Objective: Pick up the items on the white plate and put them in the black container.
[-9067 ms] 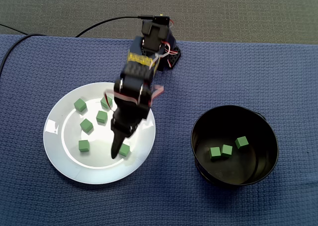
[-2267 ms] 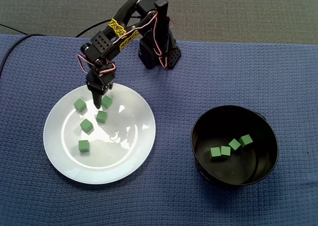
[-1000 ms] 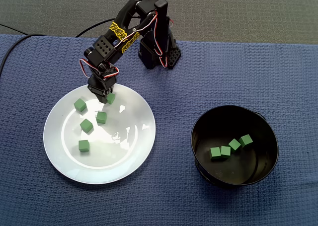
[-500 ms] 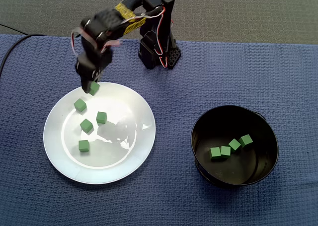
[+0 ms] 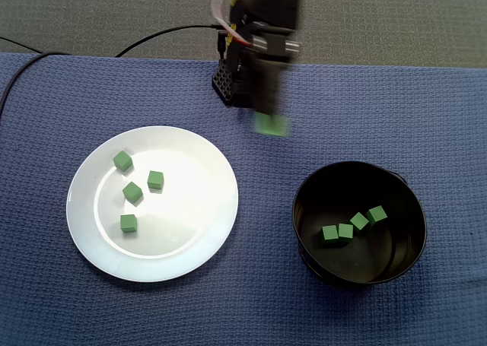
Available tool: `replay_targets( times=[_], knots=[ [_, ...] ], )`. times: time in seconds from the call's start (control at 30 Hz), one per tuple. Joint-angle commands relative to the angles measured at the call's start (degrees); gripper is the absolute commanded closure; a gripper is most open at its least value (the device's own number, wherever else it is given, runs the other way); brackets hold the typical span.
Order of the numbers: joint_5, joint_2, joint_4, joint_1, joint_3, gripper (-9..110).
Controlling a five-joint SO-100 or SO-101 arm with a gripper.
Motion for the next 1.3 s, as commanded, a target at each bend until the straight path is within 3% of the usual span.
replay_targets(
  times=[0.0,0.13,0.3,0.73,0.83,0.9,1.0,1.27],
  knots=[
    [-3.25,-7.65,-9.58,-12.04,0.79,102],
    [-8.35,-16.26,-14.85,-18.54,5.36,102],
    [-7.12,-22.32,-16.96,-22.32,16.88,102],
    [-5.45,-30.94,-18.54,-23.64,32.78,102],
    [-6.33,-31.46,-18.46,-23.64,32.78,96],
    [-6.5,-31.11,-17.49,-23.64,32.52,84],
    [-6.33,-29.27,-12.04,-24.17,28.13,74],
    [-11.07,-21.8,14.15,-23.29,-9.93,76]
  ],
)
